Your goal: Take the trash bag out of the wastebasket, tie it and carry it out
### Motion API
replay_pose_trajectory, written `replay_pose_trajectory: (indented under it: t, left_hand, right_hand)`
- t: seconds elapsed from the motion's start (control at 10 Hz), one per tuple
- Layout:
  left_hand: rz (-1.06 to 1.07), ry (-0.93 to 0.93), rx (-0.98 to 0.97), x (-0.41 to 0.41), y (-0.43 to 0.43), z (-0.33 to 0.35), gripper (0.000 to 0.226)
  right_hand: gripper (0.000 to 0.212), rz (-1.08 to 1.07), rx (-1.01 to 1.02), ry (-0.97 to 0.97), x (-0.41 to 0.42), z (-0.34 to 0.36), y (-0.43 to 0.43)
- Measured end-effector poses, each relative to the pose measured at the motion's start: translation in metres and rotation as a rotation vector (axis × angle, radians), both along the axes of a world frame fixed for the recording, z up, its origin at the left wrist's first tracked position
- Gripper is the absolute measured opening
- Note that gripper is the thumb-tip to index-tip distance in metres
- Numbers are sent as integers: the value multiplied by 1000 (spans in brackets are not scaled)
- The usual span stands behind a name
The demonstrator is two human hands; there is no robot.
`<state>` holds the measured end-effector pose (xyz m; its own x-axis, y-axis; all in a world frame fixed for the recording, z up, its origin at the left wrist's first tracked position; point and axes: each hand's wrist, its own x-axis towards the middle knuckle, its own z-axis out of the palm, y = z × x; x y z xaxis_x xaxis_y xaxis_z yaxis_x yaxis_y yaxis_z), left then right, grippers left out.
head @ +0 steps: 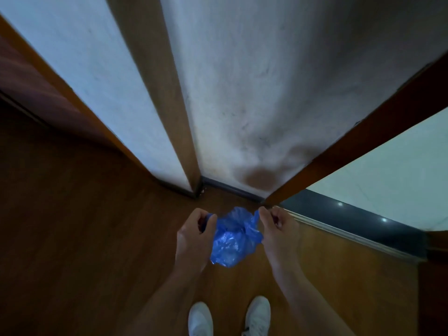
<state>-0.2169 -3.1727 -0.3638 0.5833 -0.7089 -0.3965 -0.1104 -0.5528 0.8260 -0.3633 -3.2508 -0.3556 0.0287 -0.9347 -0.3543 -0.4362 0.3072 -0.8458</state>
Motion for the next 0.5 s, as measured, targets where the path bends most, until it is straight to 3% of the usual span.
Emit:
replay_pose_trajectory:
  t: [0.3,0.4,0.5]
  left_hand:
    - [-28,-76,-62,-8,-40,-39,5]
    - [-131,-179,84,3,-56,-43,37]
    - [-303,-441,251,15,-55,-43,74]
  right_hand:
    - [18,-48,-60,-24,1,-44,-38]
    - [16,42,-10,11,-1,-39,-51]
    - [39,156,-31,193,-13,-36,-55]
